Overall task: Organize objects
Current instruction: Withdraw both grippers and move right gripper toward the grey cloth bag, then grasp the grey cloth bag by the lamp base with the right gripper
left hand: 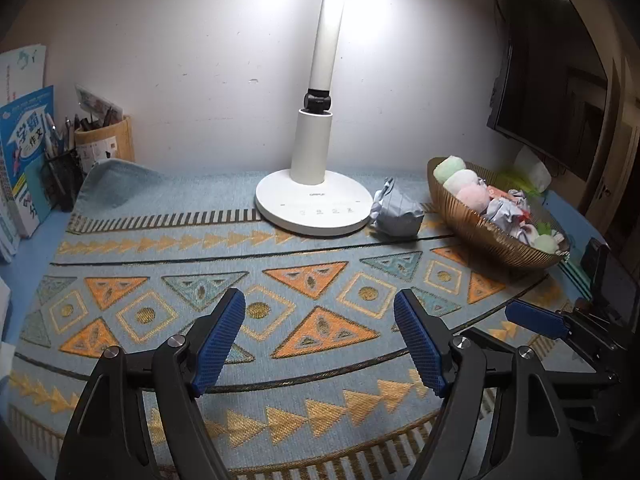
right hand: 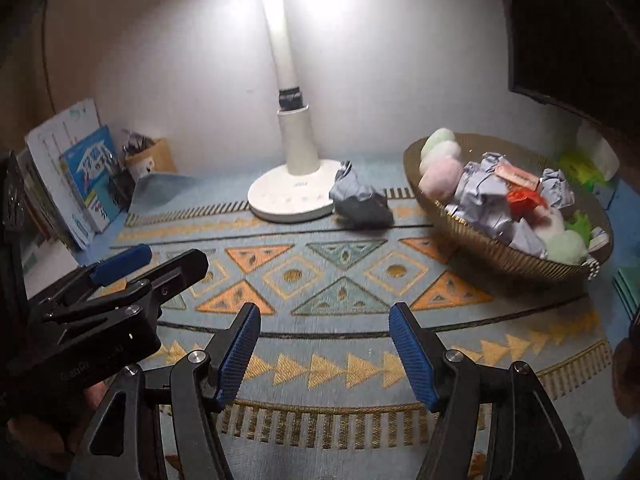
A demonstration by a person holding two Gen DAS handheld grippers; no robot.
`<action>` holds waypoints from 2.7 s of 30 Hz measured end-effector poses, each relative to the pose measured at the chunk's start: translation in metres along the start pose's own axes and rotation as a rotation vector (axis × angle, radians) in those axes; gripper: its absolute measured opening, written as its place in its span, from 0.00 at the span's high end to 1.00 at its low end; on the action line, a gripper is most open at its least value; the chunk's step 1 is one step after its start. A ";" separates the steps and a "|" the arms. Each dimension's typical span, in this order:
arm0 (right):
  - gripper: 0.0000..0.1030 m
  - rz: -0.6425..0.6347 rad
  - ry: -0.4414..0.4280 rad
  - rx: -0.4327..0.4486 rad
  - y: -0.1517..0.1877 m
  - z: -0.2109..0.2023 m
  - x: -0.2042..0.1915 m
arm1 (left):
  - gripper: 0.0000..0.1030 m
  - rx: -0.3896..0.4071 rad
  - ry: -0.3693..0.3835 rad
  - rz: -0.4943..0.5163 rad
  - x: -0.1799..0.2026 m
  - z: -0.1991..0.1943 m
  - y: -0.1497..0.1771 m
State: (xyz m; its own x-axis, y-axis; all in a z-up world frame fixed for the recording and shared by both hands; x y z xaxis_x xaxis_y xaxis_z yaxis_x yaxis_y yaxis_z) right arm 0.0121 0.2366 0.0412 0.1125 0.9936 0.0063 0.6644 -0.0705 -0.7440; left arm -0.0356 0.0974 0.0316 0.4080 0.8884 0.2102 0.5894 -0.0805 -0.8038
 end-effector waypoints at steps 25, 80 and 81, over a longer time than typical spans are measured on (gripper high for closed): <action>0.13 0.064 0.096 -0.099 0.012 0.033 0.020 | 0.08 -0.101 0.085 -0.086 -0.007 0.022 0.015; 0.71 0.182 -0.069 -0.204 -0.026 0.055 0.031 | 0.04 -0.073 -0.088 -0.121 -0.039 -0.027 0.023; 0.58 0.192 -0.062 -0.204 -0.028 0.054 0.032 | 0.04 -0.064 -0.094 -0.125 -0.040 -0.027 0.023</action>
State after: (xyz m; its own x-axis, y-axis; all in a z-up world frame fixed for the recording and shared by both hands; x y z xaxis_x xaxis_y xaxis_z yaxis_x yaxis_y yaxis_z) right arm -0.0431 0.2754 0.0264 0.2095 0.9634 -0.1671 0.7713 -0.2679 -0.5774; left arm -0.0194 0.0475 0.0195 0.2635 0.9314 0.2512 0.6757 0.0077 -0.7371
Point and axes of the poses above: each gripper's, at about its wrist camera, not at the fingertips, and z roughly the way its jaws point, x to its right, y to its underside, the point moved 4 cm from there along z, roughly the way its jaws point, and after that the axes turned 9 degrees about y, right-handed, at the moved point
